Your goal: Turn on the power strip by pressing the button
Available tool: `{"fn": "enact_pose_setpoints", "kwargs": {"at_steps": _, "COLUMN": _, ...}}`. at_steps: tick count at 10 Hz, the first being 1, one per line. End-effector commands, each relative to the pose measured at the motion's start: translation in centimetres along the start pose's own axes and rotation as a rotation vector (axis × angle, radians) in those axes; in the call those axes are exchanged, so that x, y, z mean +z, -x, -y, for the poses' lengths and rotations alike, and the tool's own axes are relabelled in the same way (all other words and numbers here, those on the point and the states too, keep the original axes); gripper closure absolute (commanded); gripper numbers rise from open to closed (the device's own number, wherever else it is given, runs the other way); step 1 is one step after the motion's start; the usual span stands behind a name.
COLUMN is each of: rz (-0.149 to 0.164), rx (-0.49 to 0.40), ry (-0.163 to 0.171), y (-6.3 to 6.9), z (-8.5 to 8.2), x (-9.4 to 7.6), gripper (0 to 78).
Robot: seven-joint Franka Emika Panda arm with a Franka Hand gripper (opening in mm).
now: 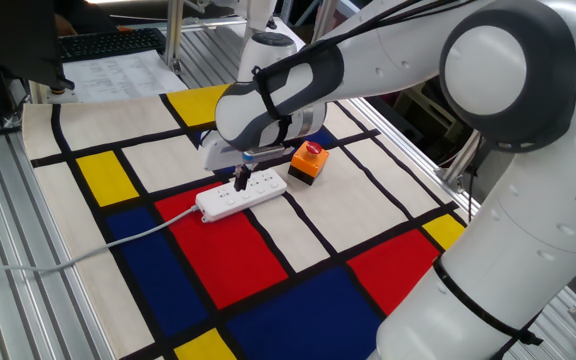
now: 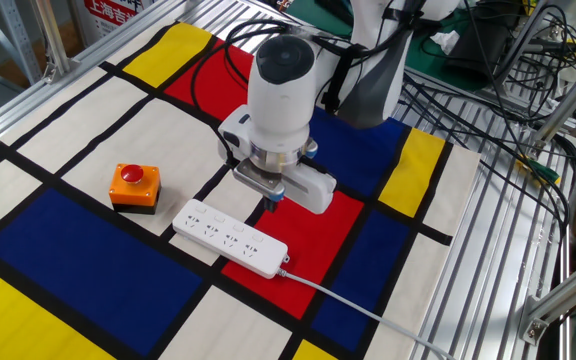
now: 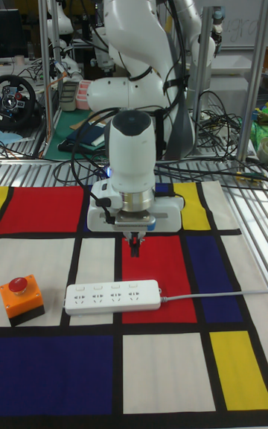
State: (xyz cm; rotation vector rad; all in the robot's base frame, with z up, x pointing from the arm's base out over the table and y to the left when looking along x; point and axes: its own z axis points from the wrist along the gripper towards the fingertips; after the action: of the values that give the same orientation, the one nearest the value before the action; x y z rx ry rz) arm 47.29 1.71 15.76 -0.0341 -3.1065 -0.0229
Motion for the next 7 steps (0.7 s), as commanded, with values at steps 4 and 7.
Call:
{"fn": "enact_pose_setpoints", "kwargs": {"at_steps": 4, "rz": -0.009, "rx": 0.051, "ry": 0.015, "y": 0.1, "z": 0.0, "x": -0.1, "gripper": 77.6}}
{"fn": "enact_pose_setpoints", "kwargs": {"at_steps": 7, "rz": 0.034, "rx": 0.047, "ry": 0.025, "y": 0.8, "z": -0.3, "x": 1.5, "gripper": 77.6}}
